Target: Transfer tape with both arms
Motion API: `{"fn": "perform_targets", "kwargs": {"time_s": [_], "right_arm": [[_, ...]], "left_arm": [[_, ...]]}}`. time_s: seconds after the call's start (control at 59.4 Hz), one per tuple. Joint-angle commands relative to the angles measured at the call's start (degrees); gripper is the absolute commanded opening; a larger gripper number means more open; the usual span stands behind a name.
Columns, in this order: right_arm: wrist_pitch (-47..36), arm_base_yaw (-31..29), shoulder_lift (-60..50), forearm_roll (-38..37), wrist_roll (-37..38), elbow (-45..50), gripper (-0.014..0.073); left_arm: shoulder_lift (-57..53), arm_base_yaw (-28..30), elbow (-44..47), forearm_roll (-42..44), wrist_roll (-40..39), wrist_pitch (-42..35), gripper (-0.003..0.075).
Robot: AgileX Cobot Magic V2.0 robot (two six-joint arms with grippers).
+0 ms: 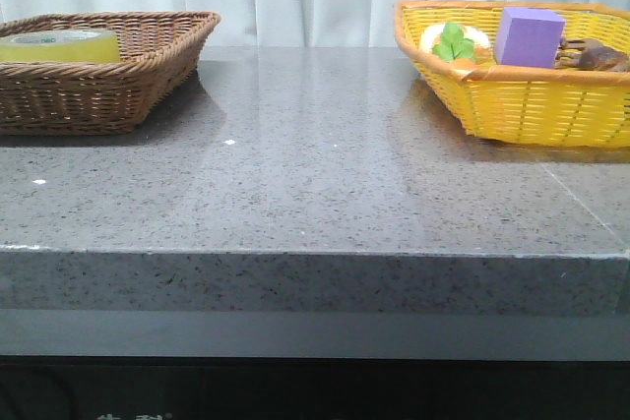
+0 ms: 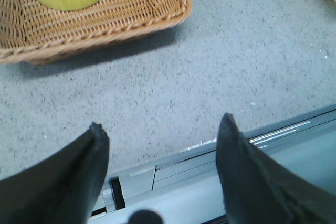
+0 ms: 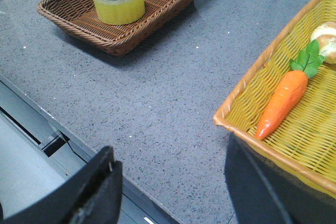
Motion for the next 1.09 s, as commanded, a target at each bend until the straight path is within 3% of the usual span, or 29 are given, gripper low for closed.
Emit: {"fn": "perform_targets", "kwargs": {"time_s": [0.0, 0.791, 0.909, 1.077], "right_arm": [[-4.0, -0.3, 0.1, 0.5, 0.2, -1.5, 0.0457], [-4.1, -0.3, 0.1, 0.7, 0.2, -1.5, 0.0457], [-4.0, -0.3, 0.1, 0.6, 0.2, -1.5, 0.0409], [-3.8, -0.3, 0.1, 0.6, 0.2, -1.5, 0.0106]], "left_arm": [[-2.9, -0.4, 1.3, -1.2, -0.6, -5.6, 0.0439], [-6.5, -0.4, 4.2, -1.4, -0.6, -13.2, 0.0436], [-6.5, -0.4, 4.2, -1.5, -0.6, -14.2, 0.0328], [-6.5, -0.4, 4.2, -1.5, -0.6, -14.7, 0.0073]]}}
